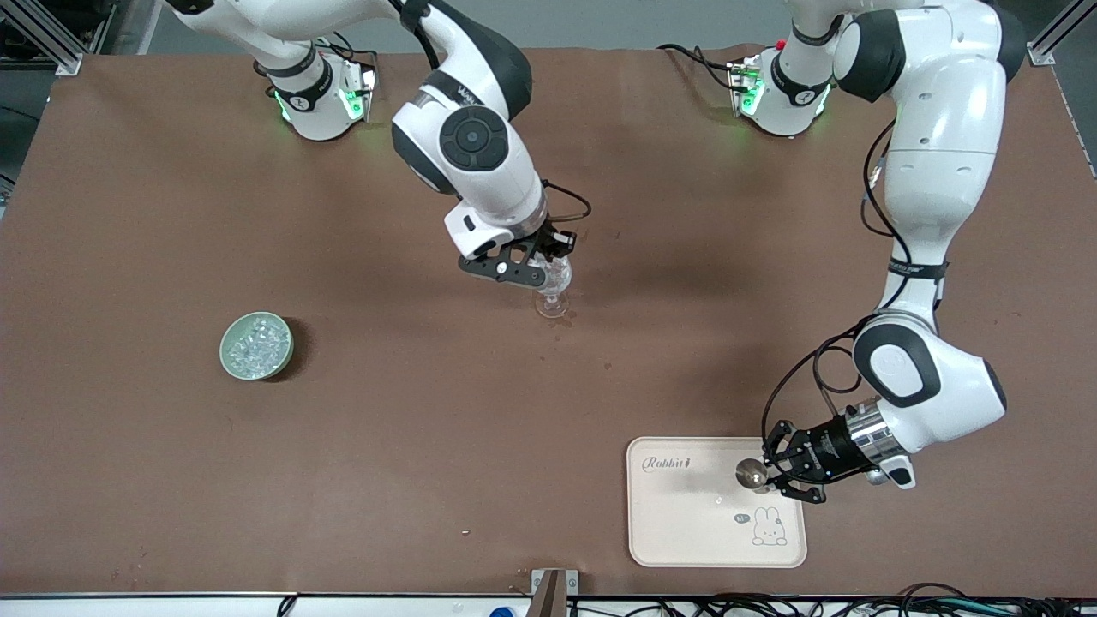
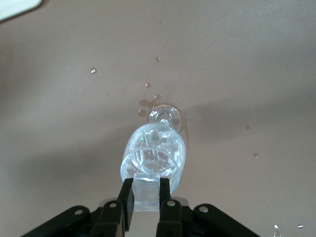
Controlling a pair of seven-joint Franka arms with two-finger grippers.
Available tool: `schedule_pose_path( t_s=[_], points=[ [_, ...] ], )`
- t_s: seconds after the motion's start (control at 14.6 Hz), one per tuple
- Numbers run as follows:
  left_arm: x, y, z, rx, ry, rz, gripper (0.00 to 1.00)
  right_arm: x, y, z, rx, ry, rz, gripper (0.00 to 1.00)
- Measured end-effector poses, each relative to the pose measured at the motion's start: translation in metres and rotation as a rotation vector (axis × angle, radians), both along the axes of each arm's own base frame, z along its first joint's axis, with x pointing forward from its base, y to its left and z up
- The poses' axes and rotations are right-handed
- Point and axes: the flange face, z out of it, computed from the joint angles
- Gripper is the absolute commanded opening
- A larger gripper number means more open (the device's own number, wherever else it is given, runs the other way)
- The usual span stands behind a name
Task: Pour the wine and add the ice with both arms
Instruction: 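Drop the ice cube into the glass while the left gripper sets the jigger down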
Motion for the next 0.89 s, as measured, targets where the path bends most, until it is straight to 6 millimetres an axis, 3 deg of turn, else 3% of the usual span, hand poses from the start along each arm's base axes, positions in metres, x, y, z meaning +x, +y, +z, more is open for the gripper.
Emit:
schedule_pose_path(
  t_s=[0.27, 0.55, 0.62, 0.69, 0.76, 0.82, 0.89],
  points=[
    [-0.001, 0.002, -0.039, -0.127, -0.039, 0.070, 0.05, -0.007, 0.006, -0.007, -0.015, -0.001, 0.020, 0.03],
    [-0.005, 0.003, -0.060, -0.234, -0.063, 0.141, 0.14, -0.004, 0.004, -0.013, -0.021, 0.000, 0.017, 0.04],
    [-0.006, 0.004, -0.066, -0.250, -0.074, 0.153, 0.28, -0.003, 0.004, -0.015, -0.024, 0.002, 0.017, 0.04],
    [-0.007, 0.007, -0.070, -0.259, -0.085, 0.161, 0.35, -0.003, 0.004, -0.018, -0.029, 0.000, 0.019, 0.04],
    [-0.007, 0.011, -0.071, -0.263, -0.091, 0.168, 0.58, -0.002, 0.003, -0.020, -0.032, -0.003, 0.021, 0.04],
    [-0.007, 0.015, -0.072, -0.264, -0.092, 0.174, 1.00, -0.001, 0.003, -0.021, -0.033, -0.004, 0.020, 0.05],
    [-0.007, 0.018, -0.072, -0.264, -0.091, 0.179, 1.00, 0.000, 0.002, -0.021, -0.033, -0.004, 0.019, 0.05]
  ],
)
